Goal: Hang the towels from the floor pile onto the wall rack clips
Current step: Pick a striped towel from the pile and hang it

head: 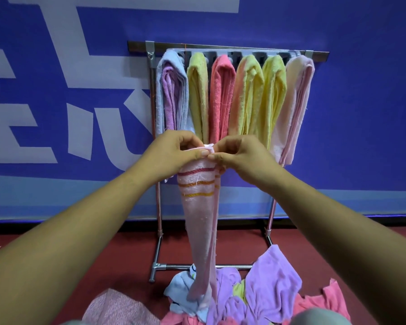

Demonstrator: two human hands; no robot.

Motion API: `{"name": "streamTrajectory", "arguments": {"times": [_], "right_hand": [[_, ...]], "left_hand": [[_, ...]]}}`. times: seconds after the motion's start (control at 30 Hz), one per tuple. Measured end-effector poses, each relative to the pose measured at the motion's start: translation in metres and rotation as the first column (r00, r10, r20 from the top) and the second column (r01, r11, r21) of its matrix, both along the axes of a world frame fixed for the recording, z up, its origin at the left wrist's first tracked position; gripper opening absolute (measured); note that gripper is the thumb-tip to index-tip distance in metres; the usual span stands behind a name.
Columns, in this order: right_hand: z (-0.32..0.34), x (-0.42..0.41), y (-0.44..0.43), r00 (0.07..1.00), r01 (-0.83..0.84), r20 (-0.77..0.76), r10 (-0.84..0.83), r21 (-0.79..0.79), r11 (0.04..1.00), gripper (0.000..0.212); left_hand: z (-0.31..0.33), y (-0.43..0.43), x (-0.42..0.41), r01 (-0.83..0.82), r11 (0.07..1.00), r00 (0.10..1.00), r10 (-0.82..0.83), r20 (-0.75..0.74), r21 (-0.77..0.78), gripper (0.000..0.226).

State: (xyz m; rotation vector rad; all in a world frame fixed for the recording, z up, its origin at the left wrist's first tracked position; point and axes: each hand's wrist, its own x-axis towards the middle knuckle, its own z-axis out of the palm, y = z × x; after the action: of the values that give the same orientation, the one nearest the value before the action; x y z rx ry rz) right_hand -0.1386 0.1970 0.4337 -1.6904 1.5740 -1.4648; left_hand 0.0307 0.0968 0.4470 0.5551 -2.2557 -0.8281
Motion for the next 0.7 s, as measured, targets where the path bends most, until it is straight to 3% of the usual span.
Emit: {"name": "streamTrajectory", "arguments": {"times": [0.17,0.3,0.53,0.7], "right_hand": [[-0.001,-0.01,0.001,0.996,0.039,0.074,-0.039,0.0,0.999,0.009],[-0.006,-0.015,0.005,0.986,0.037,0.16,-0.04,0.024,0.999,0.018],[-0.006,-0.011,0.003,0.962,0.139,0.242,-0.124,-0.047,0.989,0.013],[0.003,-0.01,0.005,0.961,0.152,0.244,-0.134,-0.057,0.987,0.006]], "left_hand": [[0.005,-0.009,0.009,-0.052,0.979,0.973,0.095,0.212,-0.199,0.023],[0.009,-0.011,0.017,0.02,0.992,0.961,0.017,0.276,-0.128,0.019],[0.0,-0.005,0.008,0.03,0.987,0.998,-0.02,-0.063,0.16,0.019],[0.001,0.002,0.001,0.059,0.965,0.974,0.0,-0.225,0.254,0.018]]}}
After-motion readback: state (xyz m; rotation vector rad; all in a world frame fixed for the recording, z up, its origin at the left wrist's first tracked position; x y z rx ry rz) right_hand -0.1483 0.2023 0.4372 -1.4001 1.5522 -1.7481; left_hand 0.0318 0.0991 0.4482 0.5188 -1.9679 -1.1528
